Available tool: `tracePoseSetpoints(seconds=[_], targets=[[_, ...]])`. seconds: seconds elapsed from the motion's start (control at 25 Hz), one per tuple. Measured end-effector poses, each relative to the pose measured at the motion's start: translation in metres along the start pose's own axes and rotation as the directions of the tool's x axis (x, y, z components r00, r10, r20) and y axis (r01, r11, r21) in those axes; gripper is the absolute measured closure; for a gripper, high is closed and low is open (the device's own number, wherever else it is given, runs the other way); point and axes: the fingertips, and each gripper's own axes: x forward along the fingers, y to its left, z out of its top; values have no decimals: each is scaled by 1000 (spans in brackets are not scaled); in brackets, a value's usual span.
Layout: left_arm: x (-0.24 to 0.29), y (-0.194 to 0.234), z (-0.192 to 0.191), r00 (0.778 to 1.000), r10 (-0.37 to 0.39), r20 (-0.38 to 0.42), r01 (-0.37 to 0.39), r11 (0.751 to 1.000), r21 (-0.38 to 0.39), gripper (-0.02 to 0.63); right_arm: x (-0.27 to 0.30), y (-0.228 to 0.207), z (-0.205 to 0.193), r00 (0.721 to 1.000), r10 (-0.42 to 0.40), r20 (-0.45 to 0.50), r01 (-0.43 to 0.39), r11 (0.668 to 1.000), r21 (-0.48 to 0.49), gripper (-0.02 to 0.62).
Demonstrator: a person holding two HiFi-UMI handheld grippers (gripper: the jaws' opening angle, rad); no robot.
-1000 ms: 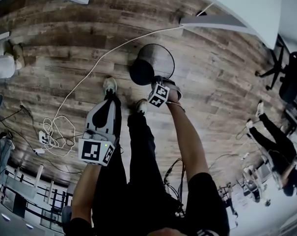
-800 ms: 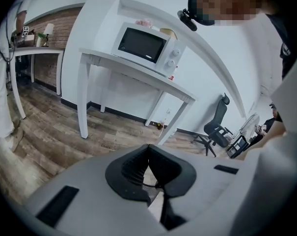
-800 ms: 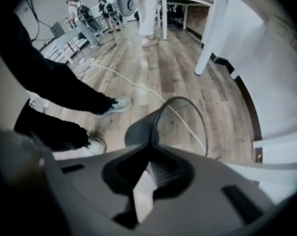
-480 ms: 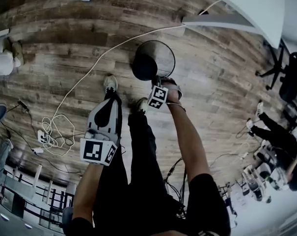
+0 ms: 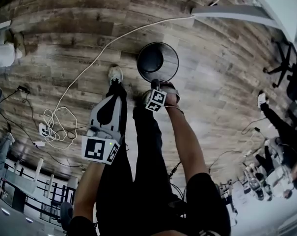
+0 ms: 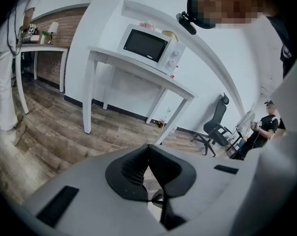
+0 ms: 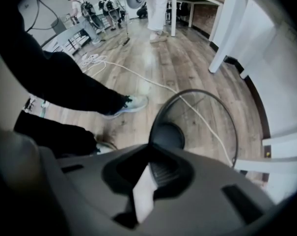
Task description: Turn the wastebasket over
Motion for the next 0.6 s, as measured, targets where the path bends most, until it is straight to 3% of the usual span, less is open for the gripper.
tracePoseSetpoints(seconds=[0.6], targets=[[-21,1,-41,1000,2,3,-2,1000,1,572,38,53,1,1000,22,3,-22,999,35,541]])
